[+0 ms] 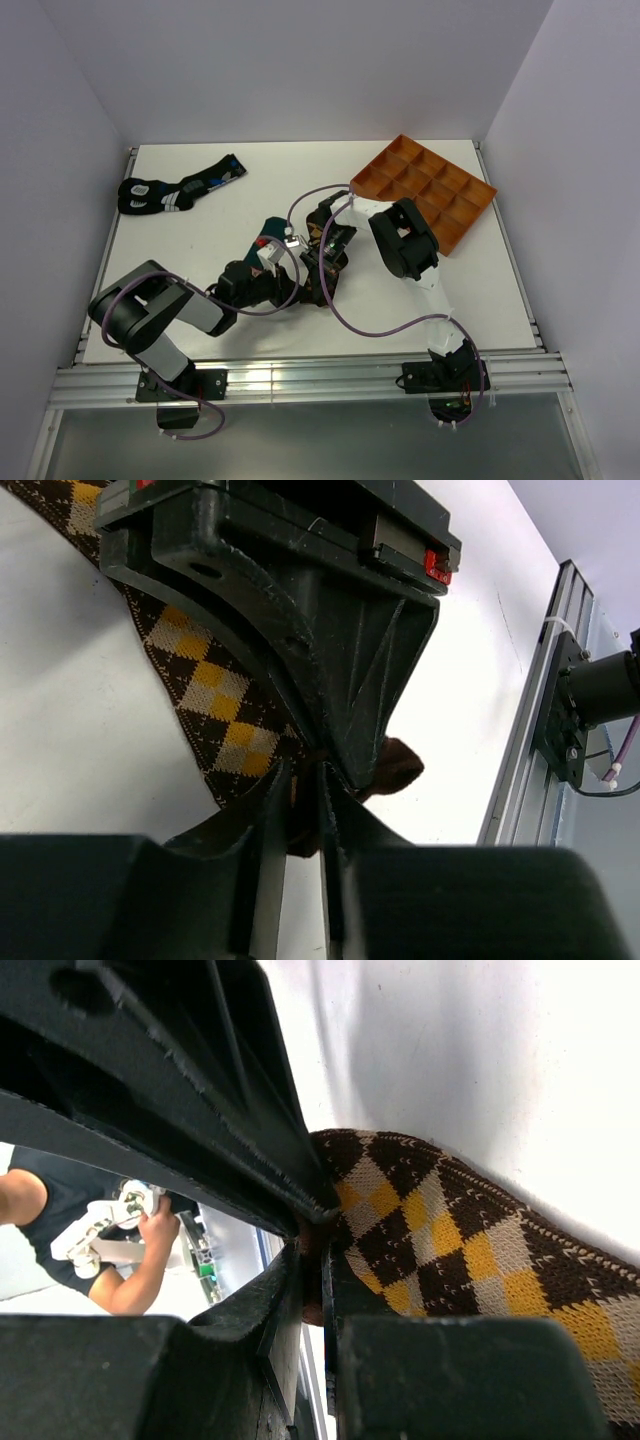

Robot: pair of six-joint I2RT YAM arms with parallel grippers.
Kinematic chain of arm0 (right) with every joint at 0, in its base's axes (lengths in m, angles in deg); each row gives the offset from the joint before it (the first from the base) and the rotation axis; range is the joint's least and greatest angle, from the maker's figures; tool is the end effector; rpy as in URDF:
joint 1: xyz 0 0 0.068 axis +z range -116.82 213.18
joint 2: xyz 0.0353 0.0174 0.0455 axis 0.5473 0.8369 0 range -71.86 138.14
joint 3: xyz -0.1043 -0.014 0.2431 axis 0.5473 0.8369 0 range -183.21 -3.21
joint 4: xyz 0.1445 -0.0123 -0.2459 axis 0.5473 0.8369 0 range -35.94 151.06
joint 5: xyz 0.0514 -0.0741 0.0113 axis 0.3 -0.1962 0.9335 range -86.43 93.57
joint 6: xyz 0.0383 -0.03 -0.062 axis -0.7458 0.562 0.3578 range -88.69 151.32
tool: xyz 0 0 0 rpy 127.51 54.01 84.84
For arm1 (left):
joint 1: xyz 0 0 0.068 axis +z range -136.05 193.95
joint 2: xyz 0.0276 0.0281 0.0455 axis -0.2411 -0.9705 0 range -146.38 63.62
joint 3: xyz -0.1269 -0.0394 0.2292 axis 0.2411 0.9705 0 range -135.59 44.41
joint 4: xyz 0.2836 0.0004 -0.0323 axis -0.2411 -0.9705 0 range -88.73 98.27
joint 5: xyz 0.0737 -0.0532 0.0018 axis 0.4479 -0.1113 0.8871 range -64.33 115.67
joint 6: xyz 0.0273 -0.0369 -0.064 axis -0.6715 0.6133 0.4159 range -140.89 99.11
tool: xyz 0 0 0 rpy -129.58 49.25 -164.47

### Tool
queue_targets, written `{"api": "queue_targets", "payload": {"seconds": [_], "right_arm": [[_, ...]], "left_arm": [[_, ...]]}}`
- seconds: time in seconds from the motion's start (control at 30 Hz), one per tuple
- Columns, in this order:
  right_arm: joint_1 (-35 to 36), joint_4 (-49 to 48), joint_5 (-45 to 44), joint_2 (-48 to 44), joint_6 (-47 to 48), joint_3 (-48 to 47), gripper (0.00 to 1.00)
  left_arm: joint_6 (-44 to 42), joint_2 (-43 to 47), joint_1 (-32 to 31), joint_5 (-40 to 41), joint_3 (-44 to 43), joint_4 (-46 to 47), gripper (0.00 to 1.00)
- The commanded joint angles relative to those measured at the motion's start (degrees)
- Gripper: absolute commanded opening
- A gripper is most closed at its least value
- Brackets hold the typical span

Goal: Roll the socks
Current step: Roll the sock at the center of the board.

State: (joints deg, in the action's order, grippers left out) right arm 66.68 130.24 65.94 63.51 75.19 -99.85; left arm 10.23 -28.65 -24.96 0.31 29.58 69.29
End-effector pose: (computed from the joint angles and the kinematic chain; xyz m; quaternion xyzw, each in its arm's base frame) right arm 0.3058 0.2742 0.0753 0.4350 -0.7219 -0.5203 0.1380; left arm 0.1975 -0.1966 0.0801 0.1843 0.7705 -0.4793 0.3776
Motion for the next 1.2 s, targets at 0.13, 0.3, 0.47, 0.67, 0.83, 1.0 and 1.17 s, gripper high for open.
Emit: {"api": "queue_targets", "payload": {"seconds": [0.13, 0.3, 0.47, 0.67, 0.83, 1.0, 1.17], "right_arm": [[-0.4, -1.4, -0.9, -2.7, -3.5, 0.6, 0.13], [-0.4, -9.3, -4.1, -6.9, -9.8, 4.1, 0.25], [-0.4, -18.2, -7.3, -12.7, -15.7, 8.2, 0.37], [-0.5, -25.3, -12.2, -17.6, -21.6, 11.7, 0.48], [-1.2, -27.7, -14.3, -20.8, -20.7, 14.5, 0.54], [-1.3, -30.0, -16.4, -24.3, -18.1, 20.0, 0.57], [-1.3, -30.4, -17.3, -25.8, -15.8, 22.7, 0.62]], "left_arm": [[0.0, 0.0, -1.0, 0.1, -2.2, -0.3, 0.01], [1.3, 0.6, -1.6, 1.5, -2.6, -2.6, 0.0], [2.5, 0.6, -2.2, 3.7, -2.6, -5.2, 0.0], [3.1, -0.1, -2.7, 5.4, -4.2, -9.2, 0.0], [3.6, -1.2, -2.7, 6.0, -6.8, -12.4, 0.0], [3.9, -1.6, -2.9, 6.9, -8.6, -15.7, 0.0], [4.0, -2.5, -3.3, 7.5, -9.5, -16.9, 0.0]]}}
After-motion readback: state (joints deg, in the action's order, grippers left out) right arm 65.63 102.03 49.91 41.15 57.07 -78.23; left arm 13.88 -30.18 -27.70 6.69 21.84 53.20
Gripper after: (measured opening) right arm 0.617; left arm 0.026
